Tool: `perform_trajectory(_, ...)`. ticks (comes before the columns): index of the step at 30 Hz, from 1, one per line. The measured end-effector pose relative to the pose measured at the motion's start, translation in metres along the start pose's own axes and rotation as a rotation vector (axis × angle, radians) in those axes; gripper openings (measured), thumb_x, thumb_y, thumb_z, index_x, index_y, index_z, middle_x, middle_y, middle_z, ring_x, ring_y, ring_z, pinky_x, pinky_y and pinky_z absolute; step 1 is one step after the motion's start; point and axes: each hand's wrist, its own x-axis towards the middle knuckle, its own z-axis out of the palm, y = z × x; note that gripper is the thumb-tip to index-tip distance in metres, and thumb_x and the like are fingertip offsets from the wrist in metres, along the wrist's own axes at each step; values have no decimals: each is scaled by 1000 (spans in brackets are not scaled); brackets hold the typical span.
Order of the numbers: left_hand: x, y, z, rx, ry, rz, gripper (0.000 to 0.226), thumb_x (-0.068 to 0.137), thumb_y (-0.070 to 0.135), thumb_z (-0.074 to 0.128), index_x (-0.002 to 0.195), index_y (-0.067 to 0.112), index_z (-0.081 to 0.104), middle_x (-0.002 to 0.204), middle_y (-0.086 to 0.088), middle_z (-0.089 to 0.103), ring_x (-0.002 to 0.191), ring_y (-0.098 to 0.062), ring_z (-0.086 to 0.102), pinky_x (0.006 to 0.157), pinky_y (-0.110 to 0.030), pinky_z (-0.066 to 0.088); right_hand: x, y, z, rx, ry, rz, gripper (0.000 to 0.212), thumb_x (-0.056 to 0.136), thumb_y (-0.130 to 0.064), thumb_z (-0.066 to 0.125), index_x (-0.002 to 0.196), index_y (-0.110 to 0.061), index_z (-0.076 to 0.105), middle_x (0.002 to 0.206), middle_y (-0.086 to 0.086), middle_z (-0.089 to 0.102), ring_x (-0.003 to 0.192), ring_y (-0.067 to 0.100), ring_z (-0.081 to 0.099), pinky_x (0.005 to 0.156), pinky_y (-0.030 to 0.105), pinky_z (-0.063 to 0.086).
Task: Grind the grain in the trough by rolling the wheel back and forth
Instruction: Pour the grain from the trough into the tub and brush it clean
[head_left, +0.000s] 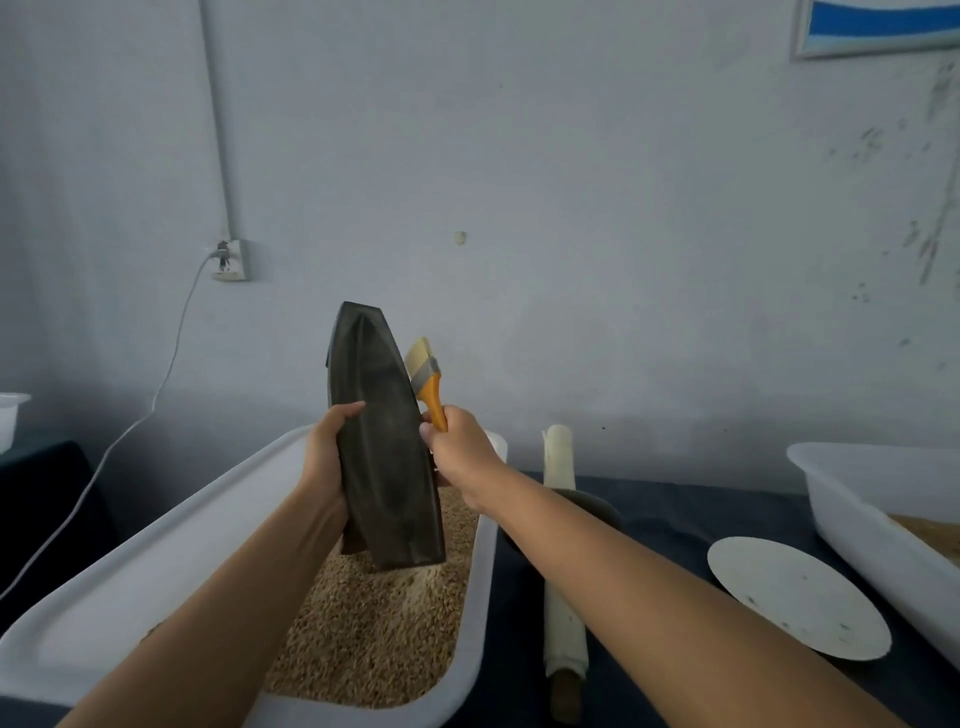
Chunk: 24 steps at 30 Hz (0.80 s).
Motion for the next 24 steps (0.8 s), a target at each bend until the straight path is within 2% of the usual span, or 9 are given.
perform_trajectory(3,-8,5,5,2,-75,-29,42,84,41,59,110,8,60,99,-13,67,83,-27,63,66,-34,49,-8,-8,-11,-121,66,-93,17,101,-19,47,111,-8,54,100,7,57,93,19,57,86,36,50)
perform_trajectory(6,-19,12,19,-13,-193,-56,41,84,41,58,105,7,64,89,-12,71,76,-26,65,61,-33,50,-20,-19,-35,-228,106,-185,9,99,-15,50,100,-8,54,90,4,55,88,20,58,80,33,50)
perform_trajectory(9,-37,15,43,-38,-279,-68,38,85,40,58,98,6,67,83,-12,73,67,-24,67,58,-30,54,-33,-29,-62,-346,192,-202,11,98,-13,51,100,-4,57,90,6,56,86,22,57,72,30,46)
perform_trajectory(11,-48,12,61,-65,-333,-92,39,84,38,57,99,4,68,87,-14,72,69,-24,67,62,-31,54,-45,-32,-82,-406,269,-193,11,97,-13,51,88,-8,56,85,4,55,80,20,55,65,25,42)
perform_trajectory(14,-67,4,93,-85,-409,-146,39,84,37,56,100,3,68,86,-15,72,68,-25,68,62,-31,56,-66,-32,-115,-502,354,-162,33,98,-12,50,68,-19,38,69,-3,43,63,13,47,49,15,29)
perform_trajectory(18,-95,-16,131,-97,-460,-229,34,85,36,55,90,6,70,76,-13,72,58,-23,69,52,-28,55,-93,-23,-155,-653,441,-82,25,96,-7,48,71,-9,45,70,0,44,65,19,45,49,21,29)
perform_trajectory(21,-116,-37,151,-93,-480,-281,32,86,34,55,85,6,70,72,-12,72,53,-23,68,47,-29,55,-114,-6,-178,-680,466,-17,35,96,-6,47,65,-15,35,67,-1,41,58,13,42,44,18,24)
perform_trajectory(24,-132,-59,162,-88,-477,-335,30,85,35,58,86,8,70,71,-11,72,52,-22,68,49,-29,54,-132,12,-190,-679,482,28,38,97,-7,47,65,-19,33,67,-2,40,63,17,46,45,18,25)
